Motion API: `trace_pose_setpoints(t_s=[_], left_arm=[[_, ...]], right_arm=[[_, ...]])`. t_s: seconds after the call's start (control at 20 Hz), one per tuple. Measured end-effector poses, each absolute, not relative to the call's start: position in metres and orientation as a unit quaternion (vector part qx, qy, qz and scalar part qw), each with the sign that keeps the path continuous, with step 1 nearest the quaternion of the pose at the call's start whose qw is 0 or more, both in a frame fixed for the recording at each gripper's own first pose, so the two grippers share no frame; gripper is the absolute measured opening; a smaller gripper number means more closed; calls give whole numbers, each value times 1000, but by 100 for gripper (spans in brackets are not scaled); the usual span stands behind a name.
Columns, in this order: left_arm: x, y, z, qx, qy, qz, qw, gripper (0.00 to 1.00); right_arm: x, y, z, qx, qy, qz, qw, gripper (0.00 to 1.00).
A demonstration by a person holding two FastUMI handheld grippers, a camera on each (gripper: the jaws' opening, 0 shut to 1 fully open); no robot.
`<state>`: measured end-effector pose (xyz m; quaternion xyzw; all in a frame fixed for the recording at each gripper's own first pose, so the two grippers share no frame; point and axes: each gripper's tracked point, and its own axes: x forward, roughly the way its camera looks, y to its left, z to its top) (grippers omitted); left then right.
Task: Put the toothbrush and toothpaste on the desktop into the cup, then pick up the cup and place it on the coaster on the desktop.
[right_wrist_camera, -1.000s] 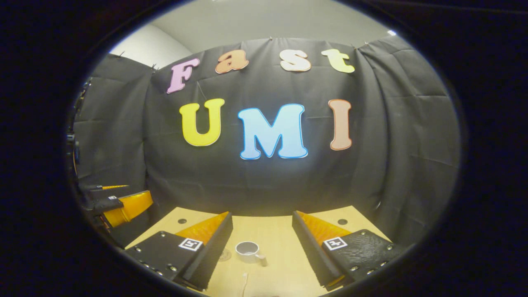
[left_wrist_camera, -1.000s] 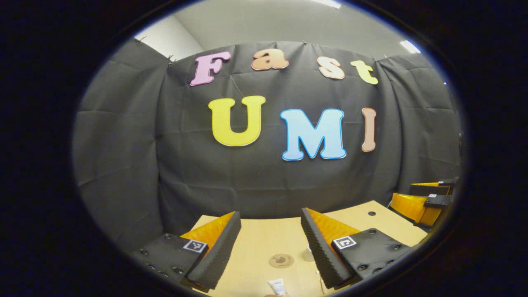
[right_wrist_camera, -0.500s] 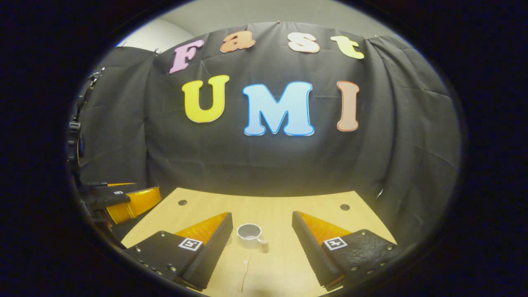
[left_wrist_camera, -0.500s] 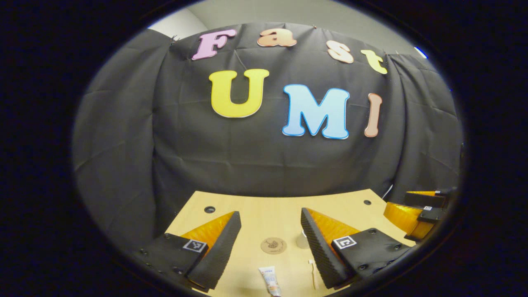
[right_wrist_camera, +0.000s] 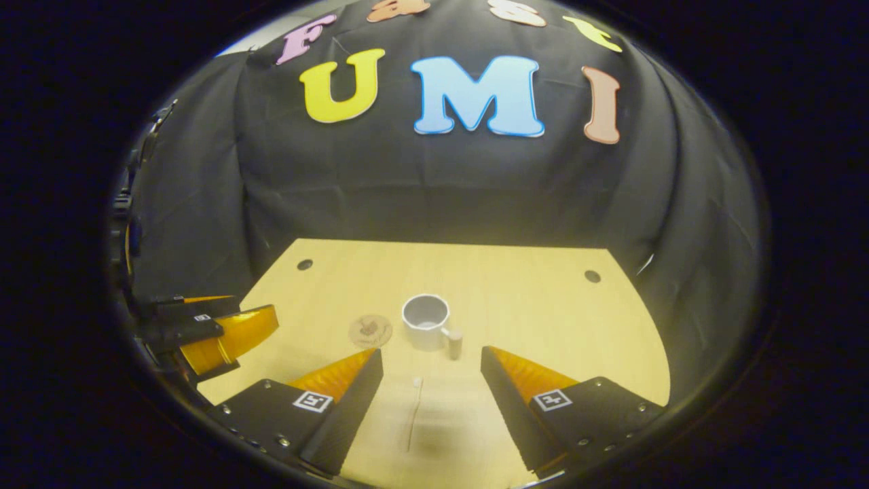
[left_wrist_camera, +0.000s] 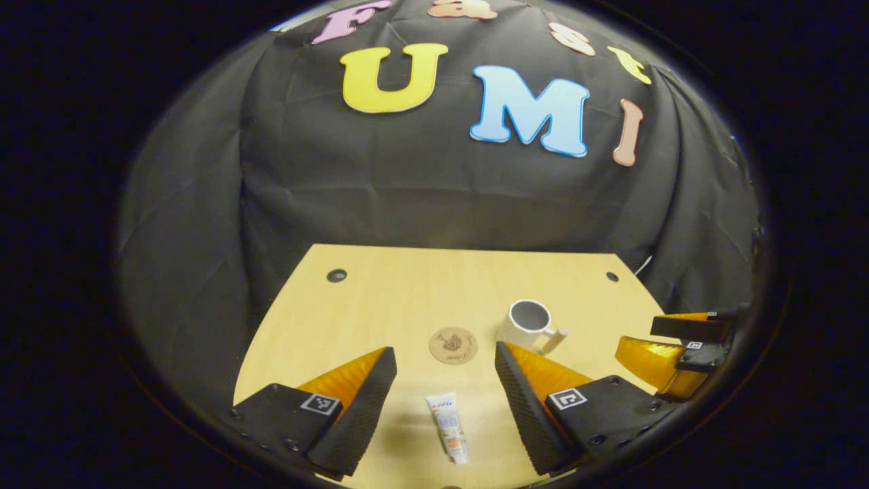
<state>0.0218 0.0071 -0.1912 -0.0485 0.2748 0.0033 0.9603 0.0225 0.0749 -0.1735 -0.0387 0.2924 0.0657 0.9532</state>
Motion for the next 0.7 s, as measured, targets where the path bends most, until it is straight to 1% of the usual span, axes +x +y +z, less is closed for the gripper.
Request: trace_pose_setpoints(t_s=[0.35,0.4,0.45,0.55,0.7], left_arm=[[8,9,-281,-48,393,-3,918,96],[6,7,-295,-52,412,-12,910,100],[3,4,-305,-57,429,-15,901,96],[-7,1,-329,-64,470,-18,880,97],[-12,-2,-353,-68,506,-18,860,97]], right_arm=[[20,84,-243,-44,401,68,913,93],[18,85,-251,-45,420,68,904,93],[17,86,-260,-45,433,68,897,93],[16,89,-274,-46,454,68,887,93],[17,93,-299,-51,483,69,872,93]])
